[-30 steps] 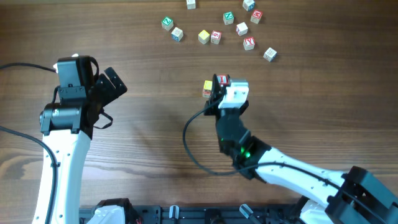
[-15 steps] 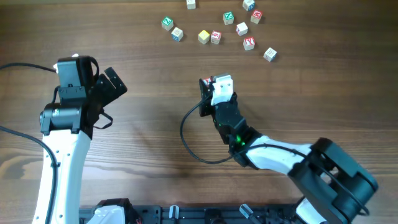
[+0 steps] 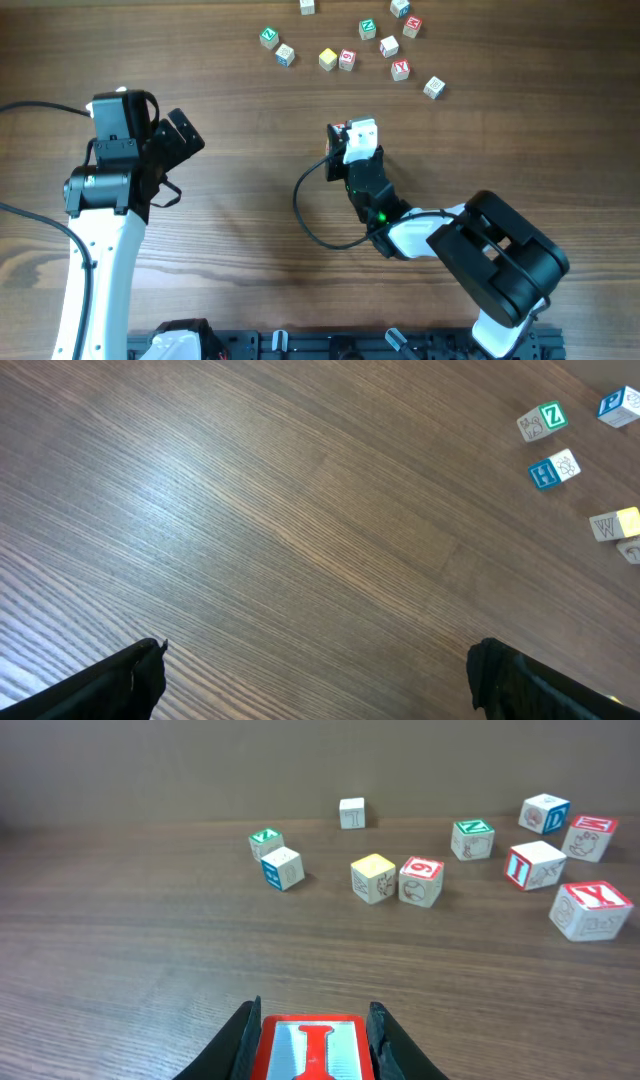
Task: Form a tower
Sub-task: 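Lower the red I block onto the top of the stack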
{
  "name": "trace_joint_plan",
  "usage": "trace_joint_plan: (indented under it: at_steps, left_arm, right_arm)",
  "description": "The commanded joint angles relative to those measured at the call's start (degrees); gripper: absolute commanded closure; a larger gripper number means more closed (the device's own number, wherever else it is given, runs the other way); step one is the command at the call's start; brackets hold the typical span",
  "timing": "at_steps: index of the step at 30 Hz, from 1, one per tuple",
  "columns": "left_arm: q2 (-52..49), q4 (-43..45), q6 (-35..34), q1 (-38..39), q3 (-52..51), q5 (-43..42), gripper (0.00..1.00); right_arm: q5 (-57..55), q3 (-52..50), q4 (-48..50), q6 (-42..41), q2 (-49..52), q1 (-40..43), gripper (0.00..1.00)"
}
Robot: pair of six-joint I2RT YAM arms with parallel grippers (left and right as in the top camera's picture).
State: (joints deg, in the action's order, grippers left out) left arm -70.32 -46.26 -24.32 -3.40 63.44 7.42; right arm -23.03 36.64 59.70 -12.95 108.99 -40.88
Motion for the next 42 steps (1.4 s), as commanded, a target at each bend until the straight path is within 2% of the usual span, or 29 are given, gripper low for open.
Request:
trace_joint_plan:
  at_steps: [1, 7, 9, 13, 20, 25, 36, 42]
  left_arm:
    - [-0.2, 0.13, -0.13, -0.26, 0.0, -0.5, 0.0]
    - [-0.2, 0.13, -0.13, -0.26, 0.0, -0.5, 0.0]
    - [-0.2, 0.13, -0.13, -0.26, 0.0, -0.5, 0.0]
    - [-0.2, 0.13, -0.13, -0.26, 0.0, -0.5, 0.0]
    - [-0.2, 0.13, -0.13, -0.26, 0.0, -0.5, 0.0]
    - [-0.2, 0.13, -0.13, -0.26, 0.0, -0.5, 0.0]
    - [-0.2, 0.13, -0.13, -0.26, 0.0, -0.5, 0.0]
    - [-0.2, 0.13, -0.13, -0.26, 0.0, -0.5, 0.0]
  right_arm:
    - [0.87, 2.38, 0.96, -0.61, 1.07, 0.09, 0.96]
    - [0.9, 2.4, 1.05, -0.7, 1.18, 0.09, 0.96]
    - [1.09, 2.4, 0.72, -0.83, 1.18, 0.09, 0.9]
    - [1.27, 2.4, 0.61, -0.81, 1.18, 0.09, 0.87]
    - [1.25, 2.4, 0.22, -0.76, 1.4, 0.09, 0.86]
    - [1.27, 2.4, -0.07, -0.81, 1.44, 0.44, 0.8]
    - [1.27, 2.73, 0.13, -0.83, 2.38, 1.07, 0.77]
    - [1.29, 3.23, 1.53, -3.76, 4.07, 1.64, 0.73]
